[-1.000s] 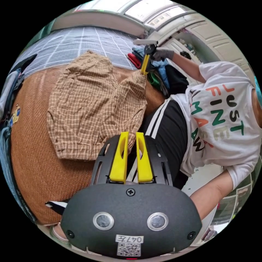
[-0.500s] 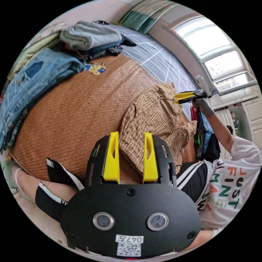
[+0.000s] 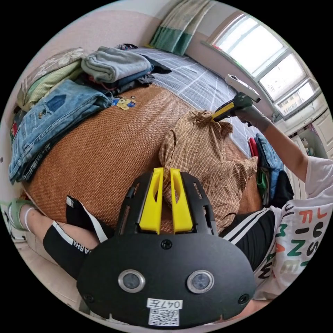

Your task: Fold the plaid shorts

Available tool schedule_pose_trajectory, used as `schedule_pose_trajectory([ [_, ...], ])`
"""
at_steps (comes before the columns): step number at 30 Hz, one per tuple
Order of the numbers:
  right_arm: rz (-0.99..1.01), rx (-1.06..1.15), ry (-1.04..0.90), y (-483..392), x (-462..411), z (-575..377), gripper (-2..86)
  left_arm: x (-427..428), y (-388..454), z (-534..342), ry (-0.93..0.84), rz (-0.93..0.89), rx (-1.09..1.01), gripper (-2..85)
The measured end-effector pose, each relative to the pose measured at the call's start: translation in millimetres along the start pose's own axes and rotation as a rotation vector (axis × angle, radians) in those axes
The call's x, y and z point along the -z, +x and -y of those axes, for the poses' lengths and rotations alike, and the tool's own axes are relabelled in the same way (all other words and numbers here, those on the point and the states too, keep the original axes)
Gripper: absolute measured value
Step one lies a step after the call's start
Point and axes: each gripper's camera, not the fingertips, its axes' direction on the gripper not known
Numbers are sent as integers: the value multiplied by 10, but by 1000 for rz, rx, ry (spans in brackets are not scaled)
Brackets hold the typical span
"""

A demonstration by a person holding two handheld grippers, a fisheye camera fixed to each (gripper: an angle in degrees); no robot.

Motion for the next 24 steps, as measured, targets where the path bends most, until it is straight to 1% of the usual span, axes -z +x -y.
schedule_pose_trajectory([
  [3,-134,41,223,-188,737,314,-8,101,47,-279,108,25,87,38],
  [5,-197,86,491,-454,1318,467,2,162,40,-508,183,78,165,37],
  [6,-196,93,537,-515,1426,500,5,178,23,-565,205,90,189,37],
  [7,-196,93,584,-617,1588,576,35,205,-27,-675,247,91,234,37],
  [9,-211,105,542,-741,1721,701,93,206,-140,-829,292,63,304,37],
  [10,-210,109,489,-787,1761,725,116,188,-225,-930,315,39,356,36],
  [11,-189,111,477,-807,1790,647,121,164,-297,-1024,336,5,395,36],
  [13,-152,109,474,-791,1782,402,115,119,-366,-1141,355,-41,430,36],
  [15,-113,99,396,-721,1659,115,106,73,-367,-1215,361,-56,431,37],
  [17,-54,75,255,-584,1359,-349,99,10,-325,-1266,345,-42,412,37],
  [19,-5,39,171,-480,1118,-756,96,-36,-312,-1312,337,-41,407,37],
  [22,77,-59,83,-325,782,-1361,107,-89,-329,-1424,349,-63,421,37],
  [24,116,-107,45,-243,600,-1559,115,-119,-332,-1492,360,-76,428,37],
])
